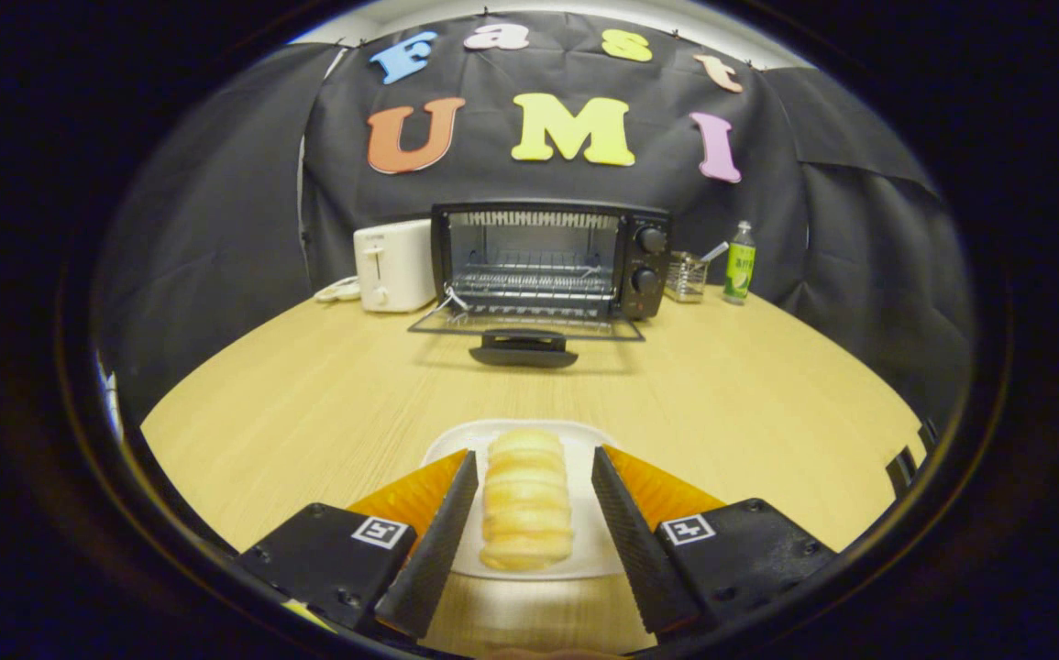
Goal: Open the toaster oven, put the food inside, and close the toaster oven door.
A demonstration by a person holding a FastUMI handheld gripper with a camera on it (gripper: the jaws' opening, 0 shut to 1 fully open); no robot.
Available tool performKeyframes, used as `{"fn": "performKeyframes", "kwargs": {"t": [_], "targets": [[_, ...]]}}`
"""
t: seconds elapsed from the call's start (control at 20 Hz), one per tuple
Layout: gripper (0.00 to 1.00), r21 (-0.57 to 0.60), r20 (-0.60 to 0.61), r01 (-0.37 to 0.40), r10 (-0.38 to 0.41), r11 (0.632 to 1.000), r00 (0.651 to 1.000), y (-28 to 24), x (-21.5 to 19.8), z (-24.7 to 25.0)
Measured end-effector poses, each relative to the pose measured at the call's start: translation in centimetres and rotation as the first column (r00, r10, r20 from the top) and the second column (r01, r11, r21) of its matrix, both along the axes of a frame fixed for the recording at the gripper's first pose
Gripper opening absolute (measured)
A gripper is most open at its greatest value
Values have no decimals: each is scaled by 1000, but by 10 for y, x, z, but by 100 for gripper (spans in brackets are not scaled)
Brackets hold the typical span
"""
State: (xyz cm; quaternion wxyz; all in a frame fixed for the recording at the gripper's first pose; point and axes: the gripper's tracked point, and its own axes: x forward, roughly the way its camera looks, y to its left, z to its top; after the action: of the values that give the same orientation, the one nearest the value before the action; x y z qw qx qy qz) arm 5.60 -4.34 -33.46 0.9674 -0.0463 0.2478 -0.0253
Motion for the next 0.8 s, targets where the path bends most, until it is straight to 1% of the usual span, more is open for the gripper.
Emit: {"fn": "performKeyframes", "kwargs": {"t": [0.1, 0.25, 0.4, 0.5, 0.65, 0.7, 0.8], "targets": [[86, 3, 11, 13, -13, 1000, 1000, -1, -3, -8], [85, 29, -50, 17, -16, 999, 999, -2, -3, -27], [85, 39, -62, 17, -15, 999, 998, -4, -3, -27], [84, 62, -44, 40, -37, 997, 998, -7, -3, -29], [77, 88, -26, 39, -37, 995, 999, -8, 1, -29], [76, 112, -25, 43, -40, 993, 999, -8, 2, -30], [69, 148, -33, 39, -34, 988, 999, -7, 1, -30]]}}
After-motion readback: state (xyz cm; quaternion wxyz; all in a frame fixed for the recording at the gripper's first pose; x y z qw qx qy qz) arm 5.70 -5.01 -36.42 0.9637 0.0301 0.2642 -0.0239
